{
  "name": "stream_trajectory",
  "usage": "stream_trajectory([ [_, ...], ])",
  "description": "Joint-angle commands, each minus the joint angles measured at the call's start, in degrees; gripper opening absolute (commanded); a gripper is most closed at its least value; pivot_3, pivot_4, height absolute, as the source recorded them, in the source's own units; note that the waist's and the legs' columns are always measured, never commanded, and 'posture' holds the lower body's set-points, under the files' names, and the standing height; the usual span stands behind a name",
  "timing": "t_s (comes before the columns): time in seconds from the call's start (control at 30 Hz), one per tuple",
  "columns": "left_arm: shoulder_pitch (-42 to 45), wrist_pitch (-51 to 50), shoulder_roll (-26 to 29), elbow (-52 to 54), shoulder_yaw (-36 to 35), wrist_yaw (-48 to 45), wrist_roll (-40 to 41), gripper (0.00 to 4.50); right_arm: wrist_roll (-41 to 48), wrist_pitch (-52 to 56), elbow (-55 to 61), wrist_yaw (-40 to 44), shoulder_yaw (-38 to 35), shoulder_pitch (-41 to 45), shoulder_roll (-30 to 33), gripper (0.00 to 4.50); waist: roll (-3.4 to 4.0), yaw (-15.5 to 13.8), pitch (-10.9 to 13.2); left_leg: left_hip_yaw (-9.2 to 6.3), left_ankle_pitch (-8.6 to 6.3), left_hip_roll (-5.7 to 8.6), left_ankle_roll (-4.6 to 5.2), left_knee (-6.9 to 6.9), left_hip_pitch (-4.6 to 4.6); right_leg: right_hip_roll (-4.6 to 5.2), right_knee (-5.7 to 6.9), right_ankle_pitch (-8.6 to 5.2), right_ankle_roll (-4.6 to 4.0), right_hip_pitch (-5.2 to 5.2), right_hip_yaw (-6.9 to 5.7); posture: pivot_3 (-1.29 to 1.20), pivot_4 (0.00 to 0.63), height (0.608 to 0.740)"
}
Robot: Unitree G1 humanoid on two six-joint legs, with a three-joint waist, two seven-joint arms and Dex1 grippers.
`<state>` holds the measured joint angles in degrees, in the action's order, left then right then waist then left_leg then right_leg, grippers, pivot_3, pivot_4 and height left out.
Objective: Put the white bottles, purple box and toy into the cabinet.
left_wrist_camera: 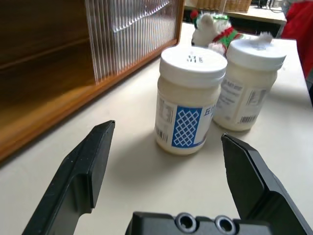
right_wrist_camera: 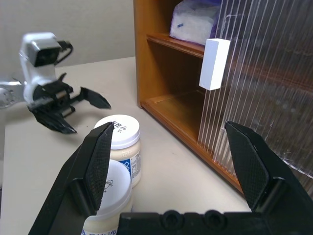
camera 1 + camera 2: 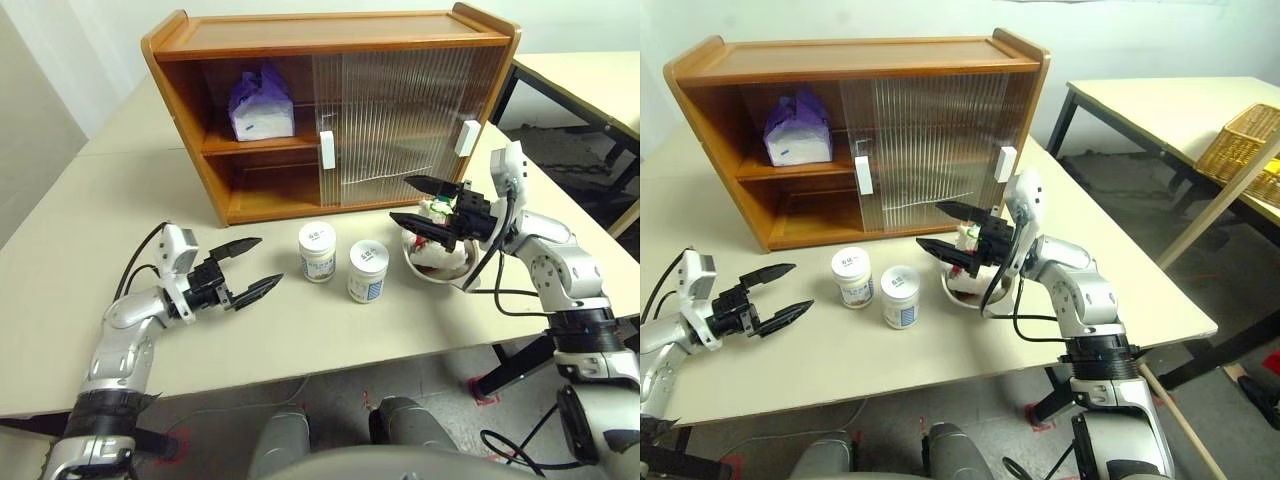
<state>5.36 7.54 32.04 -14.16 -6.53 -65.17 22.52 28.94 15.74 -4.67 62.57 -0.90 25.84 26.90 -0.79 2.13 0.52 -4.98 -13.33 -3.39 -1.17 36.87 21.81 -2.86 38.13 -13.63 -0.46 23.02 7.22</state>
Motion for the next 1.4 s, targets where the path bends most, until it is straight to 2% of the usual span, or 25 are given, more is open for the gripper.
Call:
stream_trajectory([
  [0.03,2.1,2.0,-1.5,-2.7,1.9,0.0,-1.9,4.49,-0.2,0.6,1.0,-0.2,-0.2,0.7,0.9,4.50,0.01,0.1,0.0,-0.07,0.00,0.00,0.00,0.00,0.02,0.00,0.00,0.00,0.00,0.02,-0.01,-0.08,0.000,0.740],
  [0.37,6.8,3.8,-5.8,-7.4,4.5,2.0,-4.2,4.49,0.0,0.7,1.9,-1.2,-0.4,0.0,1.2,4.50,0.06,1.0,0.0,-0.15,0.05,0.10,0.09,0.01,0.03,-0.29,0.00,-0.05,0.36,-0.08,-0.31,-0.09,0.000,0.740],
  [1.27,10.8,3.0,-9.5,-15.7,6.4,2.9,-6.0,4.49,0.7,1.0,3.9,-2.5,-1.7,-1.8,2.7,4.50,0.10,2.4,-0.1,-0.11,0.10,0.18,0.17,0.16,0.01,-0.29,-0.06,0.01,0.58,-0.23,-0.31,-0.14,0.000,0.740],
  [1.37,11.0,2.9,-9.7,-16.1,6.3,2.8,-5.8,3.91,0.7,0.9,3.8,-2.6,-1.7,-1.7,2.7,4.50,0.11,2.6,-0.1,-0.11,0.10,0.19,0.17,0.19,0.01,-0.29,-0.06,0.01,0.59,-0.25,-0.31,-0.14,0.000,0.740],
  [1.4,11.0,2.9,-9.7,-16.2,6.2,2.7,-5.8,3.58,0.7,0.8,3.7,-2.6,-1.7,-1.7,2.7,4.50,0.11,2.6,-0.1,-0.10,0.11,0.20,0.18,0.20,0.01,-0.29,-0.06,0.02,0.59,-0.27,-0.31,-0.14,0.000,0.740],
])
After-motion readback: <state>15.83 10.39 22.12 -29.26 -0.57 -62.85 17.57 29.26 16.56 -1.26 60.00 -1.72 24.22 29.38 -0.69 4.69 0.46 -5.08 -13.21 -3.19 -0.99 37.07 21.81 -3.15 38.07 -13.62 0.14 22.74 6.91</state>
